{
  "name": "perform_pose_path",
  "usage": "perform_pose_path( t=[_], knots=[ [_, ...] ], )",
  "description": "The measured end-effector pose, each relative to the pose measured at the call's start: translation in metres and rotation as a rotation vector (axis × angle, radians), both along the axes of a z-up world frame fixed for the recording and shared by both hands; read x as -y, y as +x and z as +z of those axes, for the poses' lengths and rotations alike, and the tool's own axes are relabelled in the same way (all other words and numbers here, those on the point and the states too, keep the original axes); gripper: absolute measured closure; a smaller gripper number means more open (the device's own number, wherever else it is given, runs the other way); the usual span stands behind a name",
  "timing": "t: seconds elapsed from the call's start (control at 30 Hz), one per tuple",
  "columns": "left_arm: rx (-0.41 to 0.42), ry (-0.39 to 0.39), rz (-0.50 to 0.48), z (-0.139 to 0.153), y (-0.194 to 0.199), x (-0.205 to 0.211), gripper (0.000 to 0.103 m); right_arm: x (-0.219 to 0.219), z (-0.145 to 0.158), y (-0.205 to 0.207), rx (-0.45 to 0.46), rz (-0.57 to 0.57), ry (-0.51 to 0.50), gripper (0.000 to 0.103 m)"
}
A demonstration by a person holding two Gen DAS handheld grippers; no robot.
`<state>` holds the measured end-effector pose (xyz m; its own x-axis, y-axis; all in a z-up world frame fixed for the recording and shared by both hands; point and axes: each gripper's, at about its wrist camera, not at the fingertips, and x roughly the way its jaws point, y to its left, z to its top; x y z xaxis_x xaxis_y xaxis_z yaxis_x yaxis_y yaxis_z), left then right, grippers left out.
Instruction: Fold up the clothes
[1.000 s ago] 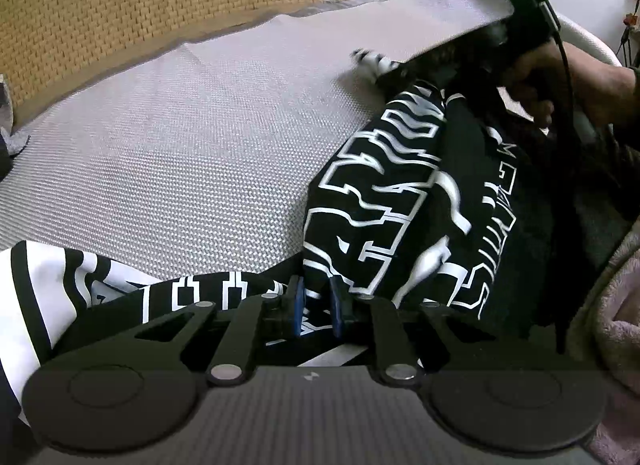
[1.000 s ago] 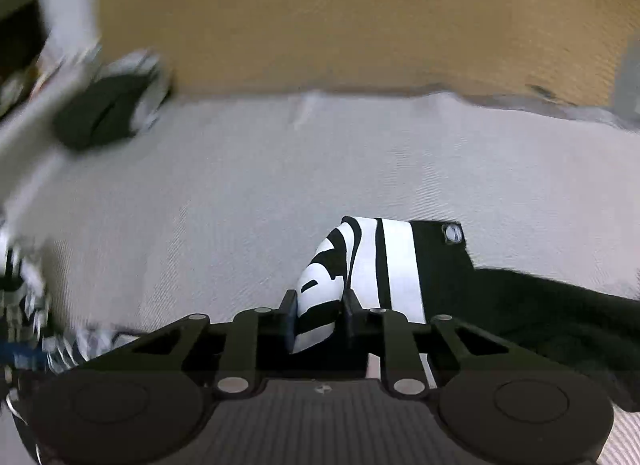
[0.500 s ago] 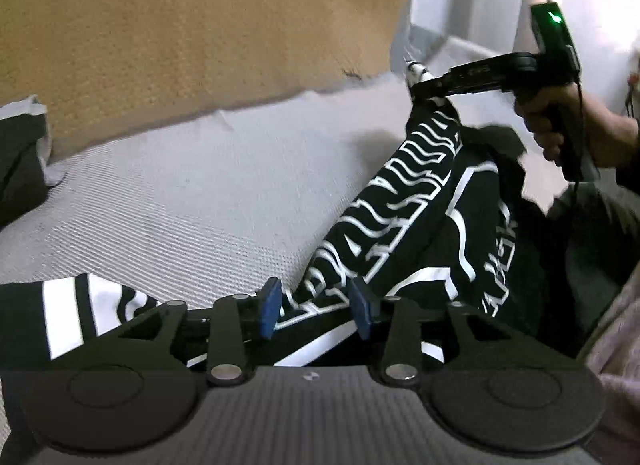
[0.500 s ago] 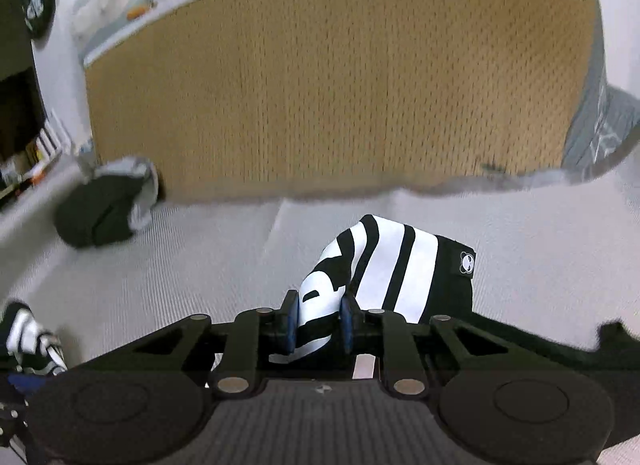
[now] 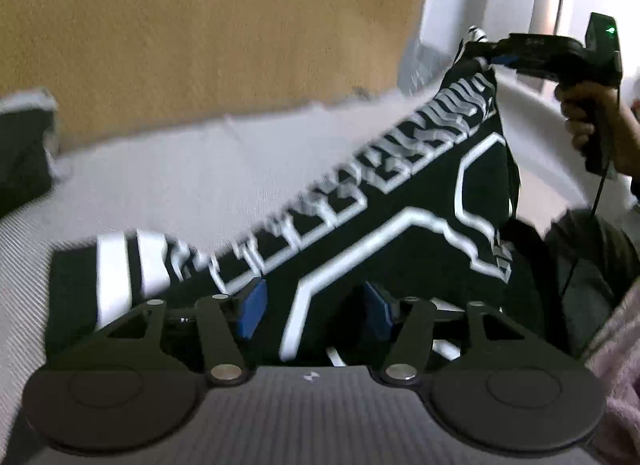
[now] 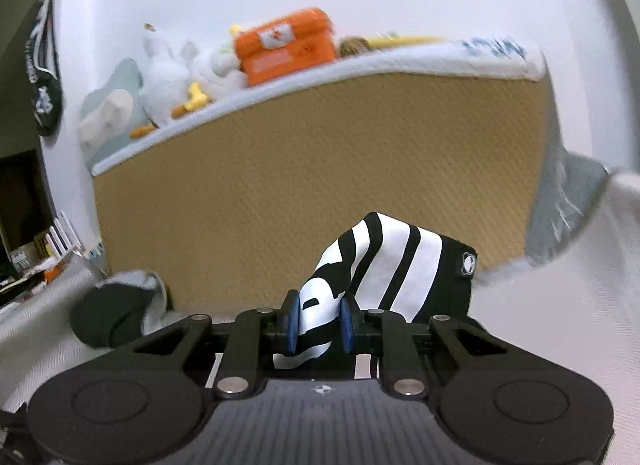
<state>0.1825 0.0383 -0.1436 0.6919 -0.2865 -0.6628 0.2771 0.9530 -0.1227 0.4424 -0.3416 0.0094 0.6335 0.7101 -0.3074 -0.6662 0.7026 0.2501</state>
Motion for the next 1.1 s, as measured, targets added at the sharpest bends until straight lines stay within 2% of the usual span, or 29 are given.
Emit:
perform_pose_path(
  t=[0.1,0.17,0.23,0.3,0.47,0.6,0.67,0.73,0.87,1.0,1.1],
  knots=[
    [-0.107,0.043,-0.043,-0.016,0.013,0.011,0.045,0.015,-0.026,0.007,-0.084,0.002,-0.101,0.08],
    [-0.162,0.067,-0.059,-0.025,0.017,0.018,0.045,0.015,-0.041,0.001,-0.079,0.061,-0.241,0.08],
    [-0.176,0.067,-0.058,-0.028,0.02,0.019,0.045,0.011,-0.049,-0.013,-0.046,0.153,-0.38,0.08],
    [-0.181,0.052,-0.052,-0.029,0.022,0.017,0.045,0.007,-0.051,-0.02,-0.064,0.21,-0.461,0.08],
    [-0.188,0.05,-0.051,-0.03,0.023,0.017,0.044,0.002,-0.054,-0.015,-0.172,0.29,-0.6,0.078],
    [-0.187,0.069,-0.057,-0.027,0.026,0.018,0.042,0.008,-0.058,-0.013,-0.238,0.311,-0.634,0.077],
    [-0.188,0.069,-0.057,-0.028,0.028,0.018,0.042,0.012,-0.053,-0.014,-0.249,0.315,-0.625,0.072],
    [-0.191,0.068,-0.056,-0.029,0.032,0.019,0.042,0.01,-0.047,-0.019,-0.238,0.342,-0.665,0.065],
    [-0.196,0.076,-0.061,-0.03,0.03,0.02,0.04,0.009,-0.032,-0.032,-0.192,0.389,-0.723,0.065],
    [-0.195,0.091,-0.083,-0.033,0.031,0.025,0.033,0.003,0.0,-0.044,-0.107,0.419,-0.602,0.063],
    [-0.193,0.093,-0.092,-0.032,0.031,0.026,0.031,-0.025,0.005,-0.036,-0.089,0.421,-0.54,0.057]
  ],
)
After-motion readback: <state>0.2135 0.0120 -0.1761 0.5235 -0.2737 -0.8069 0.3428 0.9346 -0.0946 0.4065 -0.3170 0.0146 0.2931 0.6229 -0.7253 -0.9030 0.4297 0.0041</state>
